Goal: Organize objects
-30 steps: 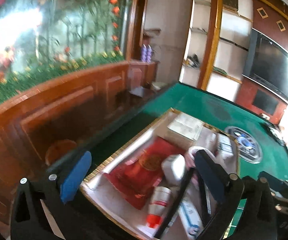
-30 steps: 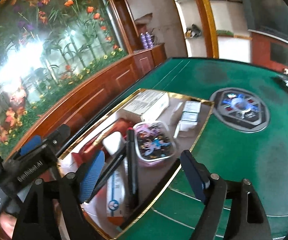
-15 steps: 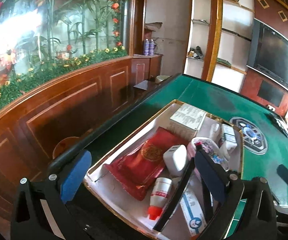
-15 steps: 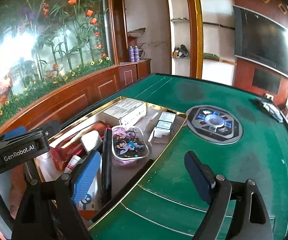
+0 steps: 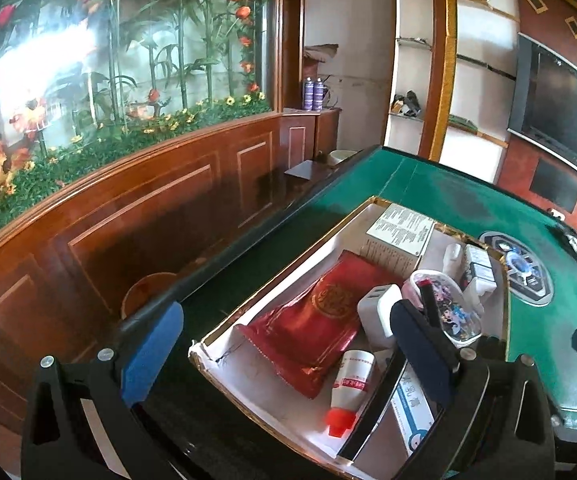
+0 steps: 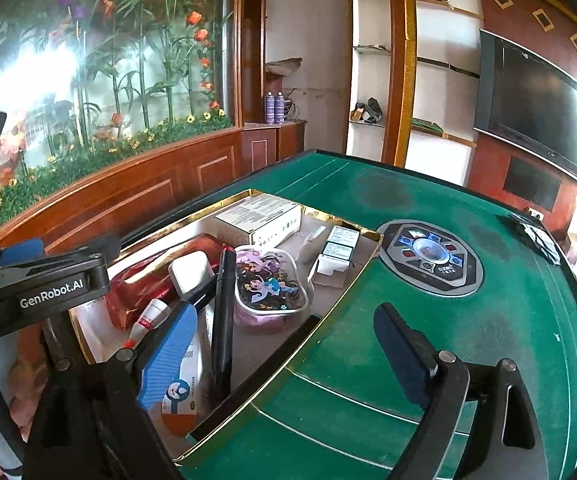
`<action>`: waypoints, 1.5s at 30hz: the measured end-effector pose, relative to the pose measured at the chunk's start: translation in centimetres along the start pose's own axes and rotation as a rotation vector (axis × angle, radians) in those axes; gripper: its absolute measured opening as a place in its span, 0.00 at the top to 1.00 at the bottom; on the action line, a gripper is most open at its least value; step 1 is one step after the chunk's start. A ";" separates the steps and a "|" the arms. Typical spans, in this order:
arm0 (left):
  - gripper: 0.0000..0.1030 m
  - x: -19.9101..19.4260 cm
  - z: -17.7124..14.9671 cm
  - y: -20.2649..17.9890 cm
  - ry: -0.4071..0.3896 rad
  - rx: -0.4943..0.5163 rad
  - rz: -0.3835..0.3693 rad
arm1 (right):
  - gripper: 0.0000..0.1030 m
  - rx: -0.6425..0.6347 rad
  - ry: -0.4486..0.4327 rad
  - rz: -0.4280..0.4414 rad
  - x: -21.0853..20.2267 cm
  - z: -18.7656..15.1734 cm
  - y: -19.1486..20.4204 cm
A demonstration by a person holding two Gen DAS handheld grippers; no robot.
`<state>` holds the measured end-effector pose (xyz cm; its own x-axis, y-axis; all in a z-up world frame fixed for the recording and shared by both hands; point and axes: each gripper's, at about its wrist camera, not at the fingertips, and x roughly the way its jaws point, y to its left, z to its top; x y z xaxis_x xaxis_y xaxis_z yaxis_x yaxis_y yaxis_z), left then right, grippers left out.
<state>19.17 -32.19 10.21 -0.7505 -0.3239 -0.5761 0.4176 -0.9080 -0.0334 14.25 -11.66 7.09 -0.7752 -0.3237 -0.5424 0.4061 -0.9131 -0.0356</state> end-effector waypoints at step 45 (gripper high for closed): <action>0.00 1.8 -0.8 2.5 0.026 -0.029 0.118 | 0.07 -0.227 0.086 -0.084 3.4 1.1 5.2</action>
<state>19.27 -34.82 8.45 -0.6822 -0.4207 -0.5980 0.5170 -0.8559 0.0124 13.18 -17.80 5.94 -0.7708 -0.2177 -0.5987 0.4476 -0.8539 -0.2658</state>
